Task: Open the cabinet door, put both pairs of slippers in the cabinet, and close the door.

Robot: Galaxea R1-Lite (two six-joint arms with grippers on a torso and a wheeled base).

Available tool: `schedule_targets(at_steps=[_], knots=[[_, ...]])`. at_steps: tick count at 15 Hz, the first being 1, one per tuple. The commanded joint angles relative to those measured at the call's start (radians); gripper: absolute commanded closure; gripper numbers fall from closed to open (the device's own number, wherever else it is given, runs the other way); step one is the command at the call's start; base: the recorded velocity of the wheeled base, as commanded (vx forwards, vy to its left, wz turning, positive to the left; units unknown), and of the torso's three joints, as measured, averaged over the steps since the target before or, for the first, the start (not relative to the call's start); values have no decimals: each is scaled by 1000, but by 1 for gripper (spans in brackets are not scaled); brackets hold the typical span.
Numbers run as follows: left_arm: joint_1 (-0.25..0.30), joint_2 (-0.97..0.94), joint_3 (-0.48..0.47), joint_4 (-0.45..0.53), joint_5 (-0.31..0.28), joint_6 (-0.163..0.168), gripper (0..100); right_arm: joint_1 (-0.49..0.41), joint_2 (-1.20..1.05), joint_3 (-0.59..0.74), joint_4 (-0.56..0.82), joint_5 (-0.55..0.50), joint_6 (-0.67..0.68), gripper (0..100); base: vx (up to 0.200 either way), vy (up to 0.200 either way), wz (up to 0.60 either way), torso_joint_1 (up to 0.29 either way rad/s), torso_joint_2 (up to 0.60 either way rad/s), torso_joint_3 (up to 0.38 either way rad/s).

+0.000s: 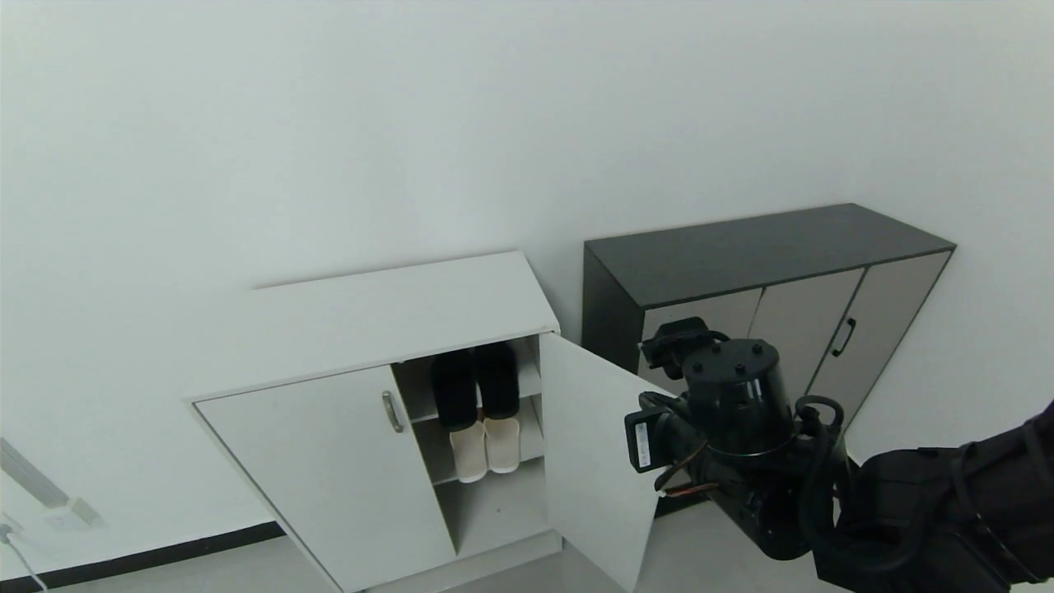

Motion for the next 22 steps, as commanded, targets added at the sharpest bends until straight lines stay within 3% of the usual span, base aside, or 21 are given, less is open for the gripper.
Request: schedule_targets(at_steps=[1, 5, 9, 14, 16, 22], knots=[[1, 1, 0, 0, 0, -1, 100, -1, 1, 0, -2, -1, 0, 100, -200, 0, 0, -12, 2, 2], [1, 1, 0, 0, 0, 1, 100, -22, 8, -6, -23, 3, -29, 100, 0, 0, 0, 0, 0, 0], [1, 1, 0, 0, 0, 1, 100, -132, 59, -60, -122, 69, -94, 100, 0, 0, 0, 0, 0, 0], [1, 1, 0, 0, -2, 2, 100, -304, 145, -281, 53, 87, -86, 100, 0, 0, 0, 0, 0, 0], [1, 1, 0, 0, -2, 2, 100, -360, 195, -327, 58, 111, -86, 100, 0, 0, 0, 0, 0, 0], [1, 1, 0, 0, -3, 4, 100, -421, 347, -448, 56, 214, -68, 100, 0, 0, 0, 0, 0, 0]])
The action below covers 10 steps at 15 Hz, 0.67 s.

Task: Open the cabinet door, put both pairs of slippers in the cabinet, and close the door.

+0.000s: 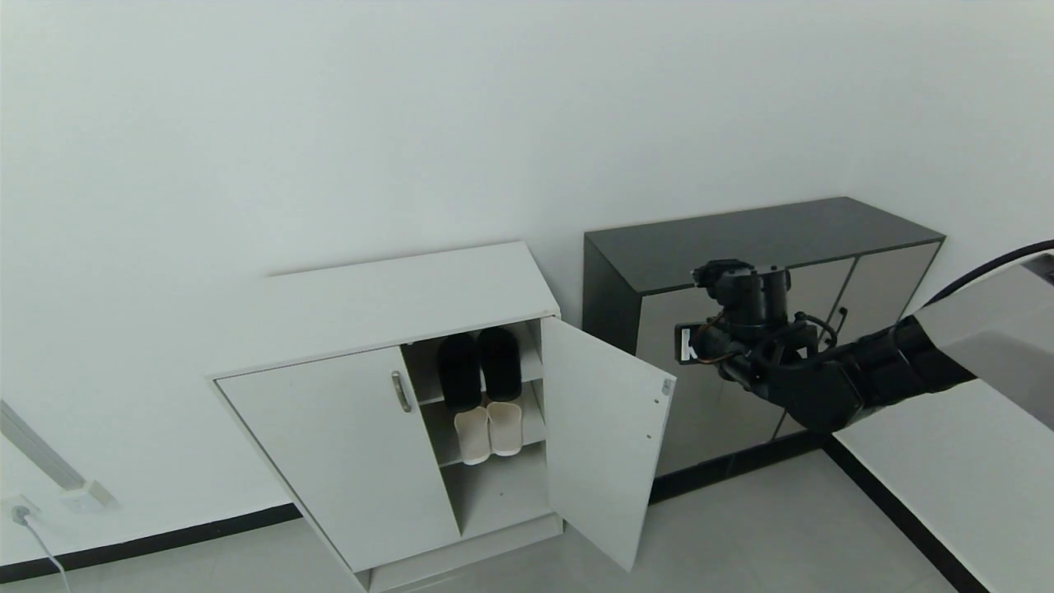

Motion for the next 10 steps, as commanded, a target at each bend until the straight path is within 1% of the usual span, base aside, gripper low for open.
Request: schedule_targets(at_steps=[1, 5, 8, 10], knots=[[0, 1, 0, 0, 0, 0, 100, -20, 106, -89, 3, 26, 0, 100, 0, 0, 0, 0, 0, 0], [0, 1, 0, 0, -2, 0, 100, -46, 212, -191, 38, 109, 23, 100, 0, 0, 0, 0, 0, 0], [0, 1, 0, 0, -2, 0, 100, -68, 229, -209, 54, 146, 31, 100, 0, 0, 0, 0, 0, 0], [0, 1, 0, 0, -2, 0, 100, -64, 231, -204, 54, 152, 49, 100, 0, 0, 0, 0, 0, 0]])
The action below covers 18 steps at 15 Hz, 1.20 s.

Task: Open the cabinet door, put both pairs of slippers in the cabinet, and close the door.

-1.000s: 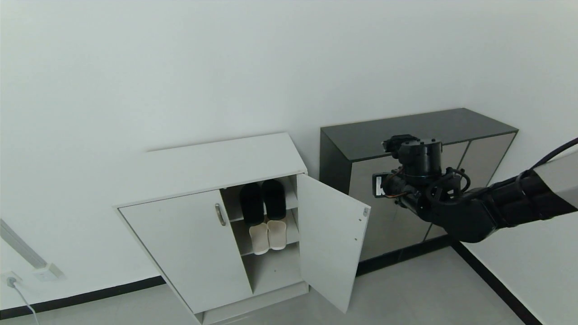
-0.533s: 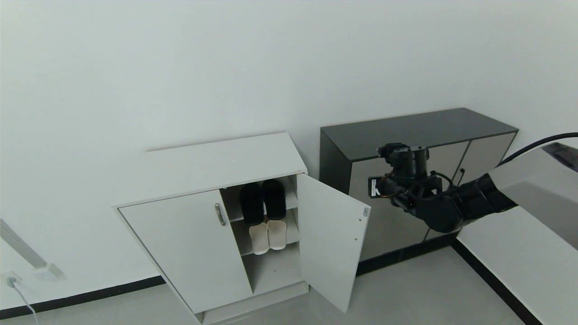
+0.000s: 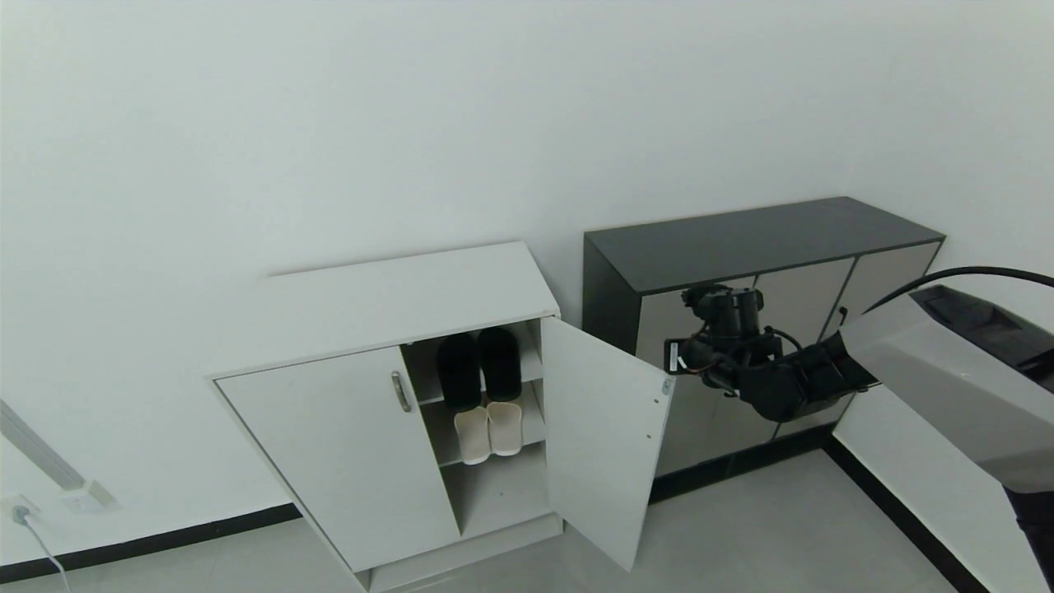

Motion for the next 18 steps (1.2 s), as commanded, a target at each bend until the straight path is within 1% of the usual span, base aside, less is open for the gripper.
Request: schedule_targets(at_steps=[1, 5, 14, 15, 18], knots=[[0, 1, 0, 0, 0, -1, 100, 5, 14, 0, 0, 1, 3, 100, 0, 0, 0, 0, 0, 0], [0, 1, 0, 0, 0, -1, 100, 16, 17, 2, 9, 15, 5, 100, 0, 0, 0, 0, 0, 0], [0, 1, 0, 0, 0, -1, 100, 65, -1, 60, 15, 15, 34, 100, 0, 0, 0, 0, 0, 0], [0, 1, 0, 0, 0, -1, 100, 94, -32, 86, 15, 15, 66, 100, 0, 0, 0, 0, 0, 0], [0, 1, 0, 0, 0, -2, 100, 163, -87, 148, 15, 15, 92, 100, 0, 0, 0, 0, 0, 0]])
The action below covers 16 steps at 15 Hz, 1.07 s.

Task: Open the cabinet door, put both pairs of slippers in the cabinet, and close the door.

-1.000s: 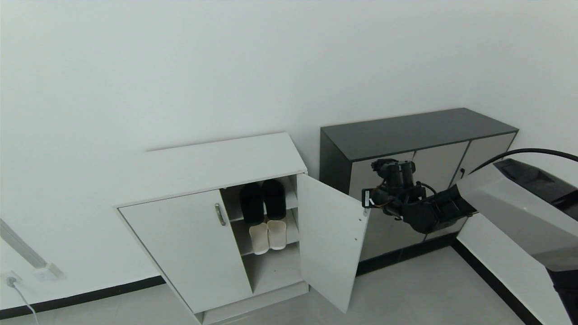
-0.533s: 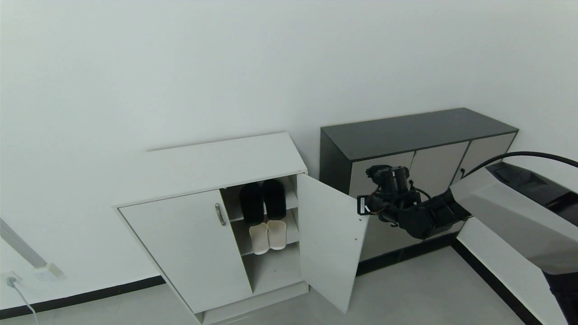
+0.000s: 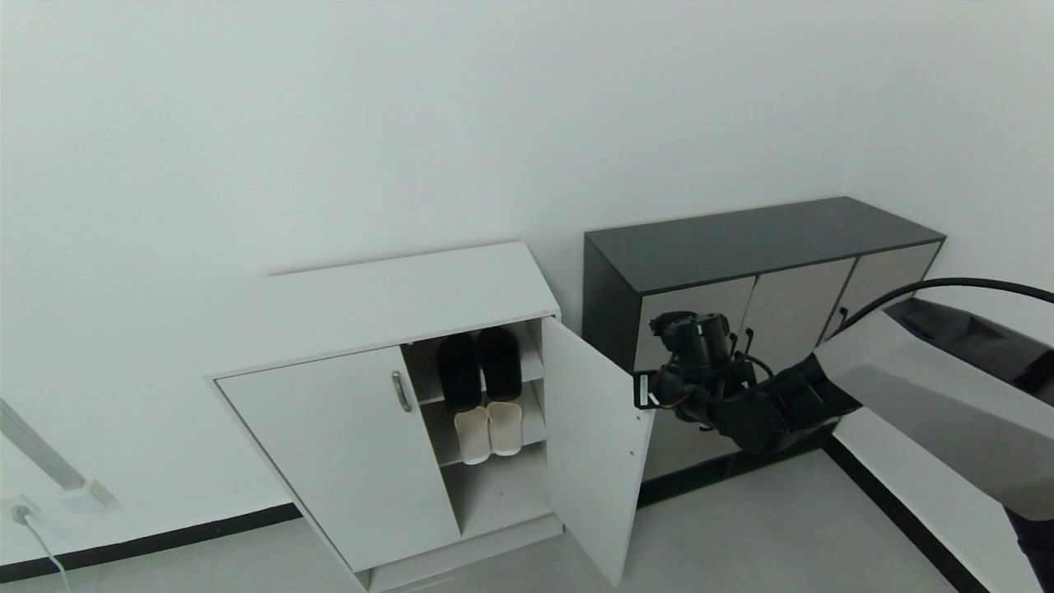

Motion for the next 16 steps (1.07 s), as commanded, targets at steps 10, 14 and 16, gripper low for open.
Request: schedule_targets(at_steps=[10, 14, 16], knots=[[0, 1, 0, 0, 0, -1, 100, 161, -163, 139, 1, 43, 72, 100, 0, 0, 0, 0, 0, 0], [0, 1, 0, 0, 0, 0, 100, 144, -69, 108, -13, 37, 53, 100, 0, 0, 0, 0, 0, 0], [0, 1, 0, 0, 0, 0, 100, 149, -17, 64, -7, 37, 38, 100, 0, 0, 0, 0, 0, 0]])
